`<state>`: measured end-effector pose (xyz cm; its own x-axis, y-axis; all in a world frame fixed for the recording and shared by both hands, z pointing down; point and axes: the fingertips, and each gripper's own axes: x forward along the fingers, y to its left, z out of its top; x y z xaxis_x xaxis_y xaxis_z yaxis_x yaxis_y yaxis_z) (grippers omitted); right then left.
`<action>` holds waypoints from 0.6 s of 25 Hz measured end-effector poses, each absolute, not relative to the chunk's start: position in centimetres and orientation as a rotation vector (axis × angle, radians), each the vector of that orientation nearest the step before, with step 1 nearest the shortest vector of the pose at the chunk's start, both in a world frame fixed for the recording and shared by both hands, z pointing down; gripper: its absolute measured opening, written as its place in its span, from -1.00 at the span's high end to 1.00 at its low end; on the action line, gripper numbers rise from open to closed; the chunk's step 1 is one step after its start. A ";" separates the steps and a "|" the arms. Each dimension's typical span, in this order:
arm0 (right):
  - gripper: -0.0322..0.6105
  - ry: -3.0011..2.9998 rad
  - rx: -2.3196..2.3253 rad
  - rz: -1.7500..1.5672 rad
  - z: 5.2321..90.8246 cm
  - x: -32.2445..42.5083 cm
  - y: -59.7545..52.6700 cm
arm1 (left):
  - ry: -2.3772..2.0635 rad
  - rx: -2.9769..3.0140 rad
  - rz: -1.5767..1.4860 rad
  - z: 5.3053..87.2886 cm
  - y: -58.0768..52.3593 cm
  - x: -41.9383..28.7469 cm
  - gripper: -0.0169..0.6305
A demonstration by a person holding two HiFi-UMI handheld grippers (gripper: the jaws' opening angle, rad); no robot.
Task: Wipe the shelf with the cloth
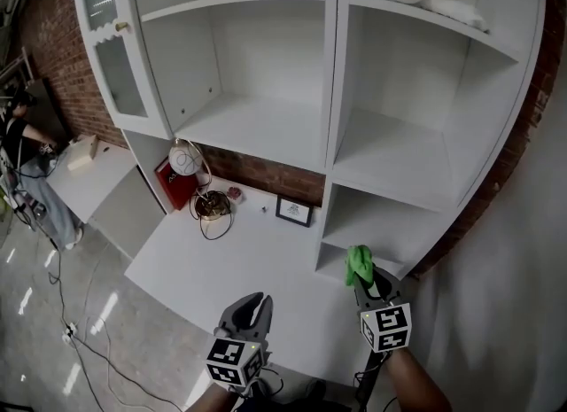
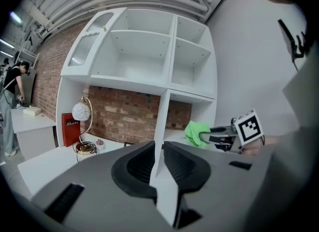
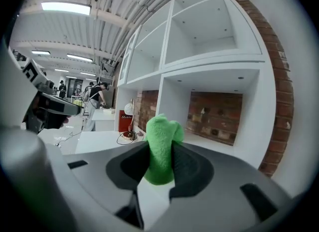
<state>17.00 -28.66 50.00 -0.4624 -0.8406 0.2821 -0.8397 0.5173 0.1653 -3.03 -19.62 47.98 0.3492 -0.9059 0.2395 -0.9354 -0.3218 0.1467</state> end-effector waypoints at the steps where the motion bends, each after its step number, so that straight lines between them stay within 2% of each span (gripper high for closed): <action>1: 0.56 -2.430 1.402 -0.014 50.0 17.0 -29.5 | -1.655 2.347 0.173 48.2 -19.5 -3.4 0.78; 15: 0.55 -2.256 1.379 -0.149 50.0 14.2 -44.2 | -1.745 2.261 0.164 48.6 -19.5 -9.8 0.78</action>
<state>14.20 -44.23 50.01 -0.3708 -0.8610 0.3483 -0.8075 0.4841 0.3371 -9.80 -19.48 48.60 0.2641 -0.9294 0.2577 -0.9612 -0.2315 0.1502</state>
